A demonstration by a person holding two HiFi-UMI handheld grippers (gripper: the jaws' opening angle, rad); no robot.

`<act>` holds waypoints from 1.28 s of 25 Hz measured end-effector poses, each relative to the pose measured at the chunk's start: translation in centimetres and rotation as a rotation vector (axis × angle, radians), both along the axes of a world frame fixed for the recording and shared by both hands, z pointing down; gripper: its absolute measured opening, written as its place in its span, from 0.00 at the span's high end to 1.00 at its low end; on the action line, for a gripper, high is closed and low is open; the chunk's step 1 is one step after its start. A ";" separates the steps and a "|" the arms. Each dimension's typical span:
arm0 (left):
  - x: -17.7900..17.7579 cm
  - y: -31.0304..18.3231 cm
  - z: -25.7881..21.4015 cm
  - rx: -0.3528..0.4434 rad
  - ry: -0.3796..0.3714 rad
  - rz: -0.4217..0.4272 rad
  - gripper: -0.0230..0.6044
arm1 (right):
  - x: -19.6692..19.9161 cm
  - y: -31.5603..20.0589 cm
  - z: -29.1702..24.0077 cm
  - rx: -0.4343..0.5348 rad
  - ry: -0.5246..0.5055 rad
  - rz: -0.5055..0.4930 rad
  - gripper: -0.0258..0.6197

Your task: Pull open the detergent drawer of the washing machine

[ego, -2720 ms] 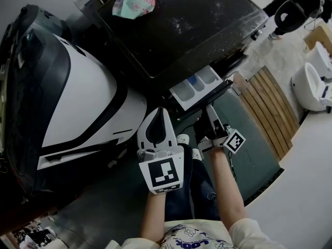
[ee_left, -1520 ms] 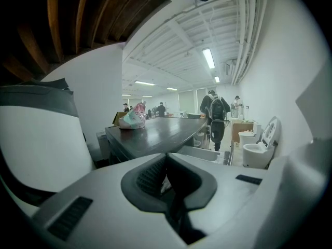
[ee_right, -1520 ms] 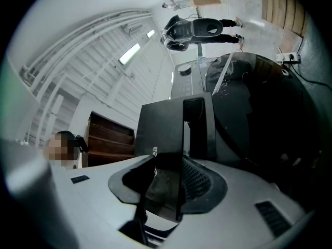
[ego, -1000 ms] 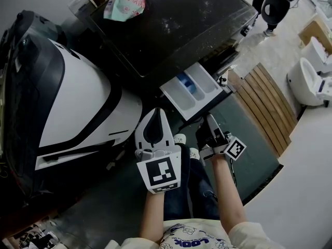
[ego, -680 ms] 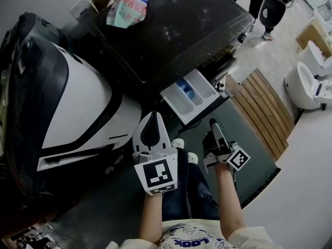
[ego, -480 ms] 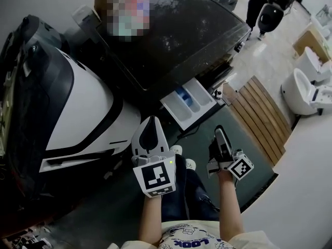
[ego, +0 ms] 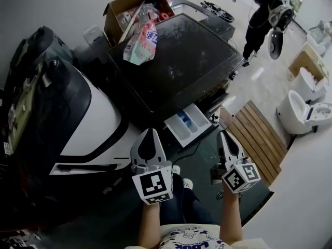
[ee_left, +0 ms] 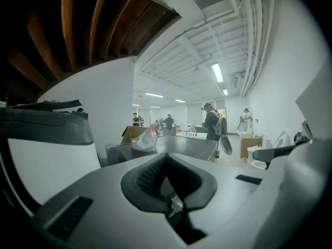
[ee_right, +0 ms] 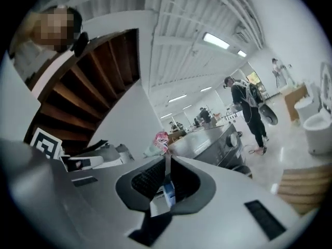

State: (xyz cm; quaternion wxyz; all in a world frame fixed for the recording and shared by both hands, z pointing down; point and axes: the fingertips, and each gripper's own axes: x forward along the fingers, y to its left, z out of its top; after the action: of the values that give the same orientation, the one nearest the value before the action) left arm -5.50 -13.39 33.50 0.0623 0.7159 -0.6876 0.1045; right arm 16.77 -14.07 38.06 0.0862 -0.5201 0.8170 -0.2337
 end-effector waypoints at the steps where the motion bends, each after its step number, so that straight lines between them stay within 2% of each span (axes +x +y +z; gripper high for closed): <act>1: -0.2 0.1 -0.7 0.009 0.002 -0.004 0.94 | -0.2 -0.1 -0.7 0.000 0.062 0.009 0.90; 4: -0.7 0.0 -3.0 0.033 0.011 -0.015 0.94 | -0.9 -0.7 -3.3 0.043 0.196 0.015 0.91; 11: -1.3 0.5 -7.7 0.087 0.009 -0.019 0.94 | -2.2 -0.8 -10.0 0.152 0.319 0.061 0.91; 18: -2.2 0.8 -11.2 0.147 0.018 -0.026 0.94 | -3.5 -1.0 -15.3 0.272 0.372 0.076 0.92; 32: -3.1 -0.1 -15.9 0.244 0.006 -0.004 0.94 | -4.4 -1.8 -20.9 0.381 0.385 0.124 0.94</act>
State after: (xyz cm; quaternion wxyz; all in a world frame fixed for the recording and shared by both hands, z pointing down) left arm -8.56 -13.49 17.65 -0.0231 0.7169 -0.6965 0.0179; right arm 12.36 -15.83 17.21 0.0398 -0.5781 0.8143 0.0331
